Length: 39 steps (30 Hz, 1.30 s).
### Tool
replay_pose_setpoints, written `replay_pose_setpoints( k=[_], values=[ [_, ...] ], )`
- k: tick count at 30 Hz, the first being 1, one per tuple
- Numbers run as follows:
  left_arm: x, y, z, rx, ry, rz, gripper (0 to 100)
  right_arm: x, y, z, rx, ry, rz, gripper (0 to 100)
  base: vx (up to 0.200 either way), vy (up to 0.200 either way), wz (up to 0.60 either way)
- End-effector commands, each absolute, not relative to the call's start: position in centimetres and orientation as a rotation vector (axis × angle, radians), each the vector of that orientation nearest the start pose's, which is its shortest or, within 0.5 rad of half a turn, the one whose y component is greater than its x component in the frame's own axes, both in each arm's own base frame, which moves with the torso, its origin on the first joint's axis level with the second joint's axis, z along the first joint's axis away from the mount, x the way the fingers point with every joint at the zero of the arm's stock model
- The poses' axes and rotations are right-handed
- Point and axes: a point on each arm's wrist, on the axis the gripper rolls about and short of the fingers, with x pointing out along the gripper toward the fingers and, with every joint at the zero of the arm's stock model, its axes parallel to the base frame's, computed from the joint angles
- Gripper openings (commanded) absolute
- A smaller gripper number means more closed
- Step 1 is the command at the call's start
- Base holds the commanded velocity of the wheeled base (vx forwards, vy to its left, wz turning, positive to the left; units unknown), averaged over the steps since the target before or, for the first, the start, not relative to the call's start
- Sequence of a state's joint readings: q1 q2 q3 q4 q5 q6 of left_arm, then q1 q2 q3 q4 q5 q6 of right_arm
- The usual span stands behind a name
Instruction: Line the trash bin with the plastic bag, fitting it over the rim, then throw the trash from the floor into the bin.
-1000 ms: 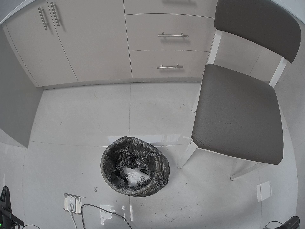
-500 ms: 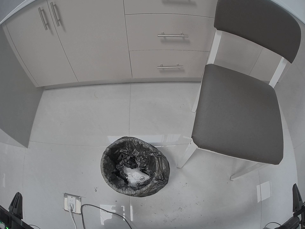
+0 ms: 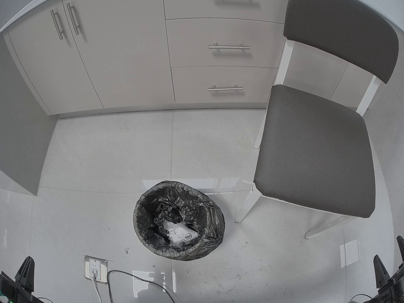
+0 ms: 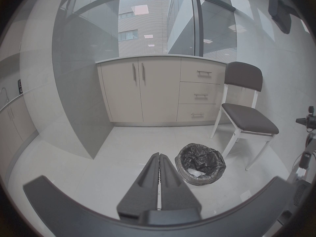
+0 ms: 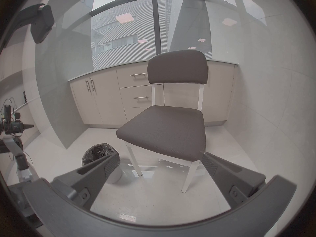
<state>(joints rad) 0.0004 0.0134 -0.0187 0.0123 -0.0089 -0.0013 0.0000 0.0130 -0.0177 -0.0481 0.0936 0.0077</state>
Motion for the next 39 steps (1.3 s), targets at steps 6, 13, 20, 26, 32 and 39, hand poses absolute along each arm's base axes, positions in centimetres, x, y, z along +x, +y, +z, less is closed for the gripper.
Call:
replay_pose_setpoints(
  k=[6,13,20,26,32,39],
  values=[
    [-2.28,-0.02,7.47,0.003,0.008,-0.009,0,-2.37,0.27,8.18,0.045,-0.046,0.119,100,0.000,0.000,0.00],
    [-2.28,-0.01,7.49,-0.008,0.006,-0.003,0,-2.29,0.07,7.88,-0.016,-0.032,0.032,100,0.000,0.000,0.00],
    [-2.28,0.01,7.47,0.000,0.008,0.003,0,-2.30,0.01,7.69,-0.003,-0.005,0.009,100,0.000,0.000,0.00],
    [-2.28,0.01,7.47,-0.002,0.008,0.003,0,-2.28,0.01,7.66,0.003,-0.006,0.006,100,0.000,0.000,0.00],
    [-2.28,0.01,7.47,-0.002,0.008,0.003,0,-2.29,0.01,7.64,0.003,-0.006,0.008,100,0.000,0.000,0.00],
    [-2.28,0.01,7.47,0.000,0.008,0.003,0,-2.29,0.01,7.65,0.003,-0.008,0.008,100,0.000,0.000,0.00]
  ],
)
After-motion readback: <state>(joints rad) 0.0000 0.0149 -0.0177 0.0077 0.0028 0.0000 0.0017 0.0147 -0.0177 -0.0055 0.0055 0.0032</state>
